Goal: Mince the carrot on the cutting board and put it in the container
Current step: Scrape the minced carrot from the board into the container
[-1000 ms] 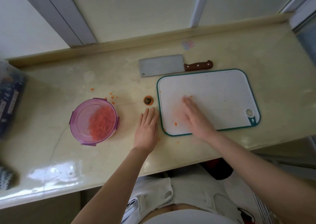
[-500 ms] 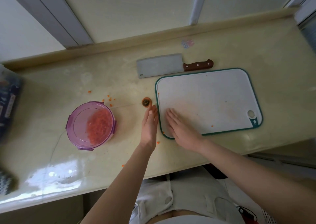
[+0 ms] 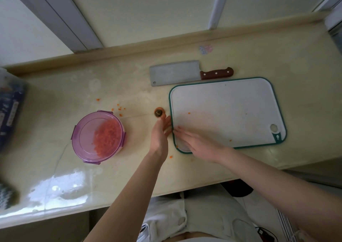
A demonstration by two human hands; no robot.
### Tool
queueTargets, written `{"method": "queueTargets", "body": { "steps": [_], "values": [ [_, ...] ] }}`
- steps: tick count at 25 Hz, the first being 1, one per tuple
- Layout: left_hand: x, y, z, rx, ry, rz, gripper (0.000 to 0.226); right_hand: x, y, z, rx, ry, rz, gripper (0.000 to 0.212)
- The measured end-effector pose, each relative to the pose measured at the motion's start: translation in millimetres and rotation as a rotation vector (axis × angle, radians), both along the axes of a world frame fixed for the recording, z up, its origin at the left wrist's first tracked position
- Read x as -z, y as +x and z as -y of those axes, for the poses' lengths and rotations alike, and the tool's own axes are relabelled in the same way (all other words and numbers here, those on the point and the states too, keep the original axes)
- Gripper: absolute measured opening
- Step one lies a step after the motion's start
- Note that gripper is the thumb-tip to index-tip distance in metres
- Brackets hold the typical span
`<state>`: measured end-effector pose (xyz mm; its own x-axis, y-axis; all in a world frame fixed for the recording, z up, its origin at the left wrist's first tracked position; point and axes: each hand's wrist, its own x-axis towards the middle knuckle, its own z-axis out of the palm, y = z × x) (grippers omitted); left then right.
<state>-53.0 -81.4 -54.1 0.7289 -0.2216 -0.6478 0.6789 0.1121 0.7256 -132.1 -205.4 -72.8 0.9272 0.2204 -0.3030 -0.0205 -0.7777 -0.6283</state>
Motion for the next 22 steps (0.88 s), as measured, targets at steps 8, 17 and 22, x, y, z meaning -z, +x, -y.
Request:
{"method": "queueTargets", "body": {
  "steps": [8,17,22],
  "values": [
    [-7.4,-16.3,14.4,0.256,0.472,0.174,0.030,11.1,-7.1,26.1,0.437,-0.288,-0.140,0.060],
    [-24.1,-5.7,15.7,-0.108,0.145,-0.242,0.031,-0.2,-9.2,24.3,0.502,-0.120,-0.113,0.061],
    [-10.0,-14.4,-3.5,0.097,-0.064,-0.146,0.046,-9.9,-6.0,21.3,0.581,-0.061,-0.040,0.061]
  ]
}}
